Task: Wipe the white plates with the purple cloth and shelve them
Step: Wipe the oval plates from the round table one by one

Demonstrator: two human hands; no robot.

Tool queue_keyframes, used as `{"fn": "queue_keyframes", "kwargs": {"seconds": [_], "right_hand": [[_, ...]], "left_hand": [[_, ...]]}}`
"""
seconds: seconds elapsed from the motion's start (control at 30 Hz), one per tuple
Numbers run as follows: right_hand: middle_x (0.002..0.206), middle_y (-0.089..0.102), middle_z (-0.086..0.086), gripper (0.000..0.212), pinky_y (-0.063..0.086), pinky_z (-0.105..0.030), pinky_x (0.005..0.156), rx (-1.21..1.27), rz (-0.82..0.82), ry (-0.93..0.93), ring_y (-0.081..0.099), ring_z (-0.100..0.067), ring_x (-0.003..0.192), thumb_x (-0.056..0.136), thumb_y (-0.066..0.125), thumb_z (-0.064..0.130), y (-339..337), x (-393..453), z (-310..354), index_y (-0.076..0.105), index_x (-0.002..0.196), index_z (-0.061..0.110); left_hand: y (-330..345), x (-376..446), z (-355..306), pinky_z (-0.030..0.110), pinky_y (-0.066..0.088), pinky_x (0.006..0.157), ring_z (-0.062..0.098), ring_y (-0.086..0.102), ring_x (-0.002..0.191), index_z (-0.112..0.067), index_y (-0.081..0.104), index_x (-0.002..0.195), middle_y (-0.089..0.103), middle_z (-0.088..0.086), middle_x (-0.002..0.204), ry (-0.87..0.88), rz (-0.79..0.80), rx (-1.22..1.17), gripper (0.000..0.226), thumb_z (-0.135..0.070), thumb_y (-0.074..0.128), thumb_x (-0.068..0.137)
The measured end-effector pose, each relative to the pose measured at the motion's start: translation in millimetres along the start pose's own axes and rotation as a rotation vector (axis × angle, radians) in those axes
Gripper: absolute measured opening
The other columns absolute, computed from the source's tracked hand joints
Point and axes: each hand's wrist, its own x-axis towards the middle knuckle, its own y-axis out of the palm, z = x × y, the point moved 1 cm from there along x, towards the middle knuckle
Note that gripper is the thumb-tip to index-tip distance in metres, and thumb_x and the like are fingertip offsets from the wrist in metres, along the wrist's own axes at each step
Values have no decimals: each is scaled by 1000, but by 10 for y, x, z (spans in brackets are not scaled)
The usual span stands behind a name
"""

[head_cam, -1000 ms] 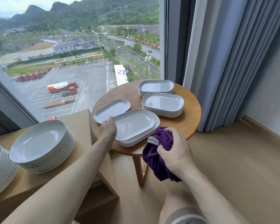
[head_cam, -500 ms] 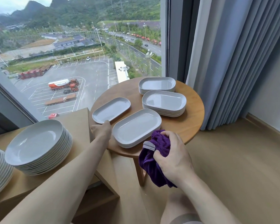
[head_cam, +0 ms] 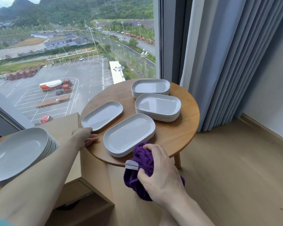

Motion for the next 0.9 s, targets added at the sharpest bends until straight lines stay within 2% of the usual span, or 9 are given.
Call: {"fn": "queue_keyframes", "kwargs": {"seconds": [0.1, 0.17, 0.27, 0.33, 0.47, 0.57, 0.67, 0.83, 0.9], "right_hand": [[125, 39, 30, 50, 29, 3, 84, -3, 22, -11, 39, 8, 103, 90, 62, 35, -19, -11, 10, 41, 135, 41], [125, 41, 29, 50, 30, 2, 84, -1, 22, -15, 40, 13, 104, 89, 62, 35, -25, -14, 5, 42, 135, 41], [125, 44, 28, 50, 35, -5, 87, 15, 14, -19, 44, 10, 106, 87, 64, 33, -13, -19, -8, 46, 134, 39], [124, 46, 27, 50, 37, -8, 88, 23, 17, -24, 47, 4, 108, 86, 65, 31, -1, -24, -7, 47, 132, 38], [124, 48, 27, 50, 39, -7, 89, 62, 17, -43, 50, 3, 112, 84, 66, 27, 10, -27, 14, 50, 131, 37], [124, 51, 27, 52, 45, -11, 91, 105, 12, -73, 52, 3, 114, 82, 68, 25, -1, -39, 56, 52, 130, 37], [123, 56, 23, 52, 46, -16, 95, 175, 9, -124, 55, -1, 117, 78, 68, 23, 9, -78, 118, 56, 127, 35], [119, 63, 16, 52, 47, -16, 90, 304, 3, -216, 62, -10, 112, 75, 66, 16, 77, -168, 262, 59, 124, 32], [119, 64, 16, 52, 47, -14, 89, 329, 9, -237, 63, -11, 111, 77, 66, 18, 122, -199, 319, 57, 126, 32]], "left_hand": [[-56, -73, 4, 17, 51, 40, 15, 73, 53, -6, 57, 109, 76, 12, 100, -6, 99, -99, 14, -13, 50, 98], [-111, -145, 9, 22, 59, 48, 21, 77, 68, -6, 55, 108, 72, 14, 101, -8, 165, -278, 16, -7, 47, 94], [-213, -166, 24, 30, 62, 64, 30, 74, 91, 1, 53, 133, 66, 17, 108, 23, 205, -481, 43, -1, 45, 91], [-287, -284, 17, 31, 63, 68, 30, 71, 92, 2, 48, 142, 65, 18, 107, 50, 236, -525, 50, 3, 41, 92], [-472, -733, 44, 31, 65, 71, 32, 76, 80, -1, 52, 135, 64, 23, 116, 64, 332, -698, 57, 12, 31, 84], [-645, -1078, 184, 34, 65, 75, 46, 70, 107, -1, 54, 138, 64, 26, 131, 23, 435, -846, 68, 13, 25, 77], [-794, -1393, 387, 39, 64, 80, 55, 61, 123, -1, 55, 135, 63, 29, 135, 6, 499, -843, 70, 14, 25, 74], [-957, -1774, 769, 65, 56, 94, 50, 66, 118, -4, 55, 137, 65, 25, 136, 71, 555, -722, 69, 18, 30, 76], [-992, -1918, 918, 66, 55, 93, 51, 64, 121, -5, 54, 139, 63, 26, 137, 72, 616, -671, 73, 18, 32, 74]]}}
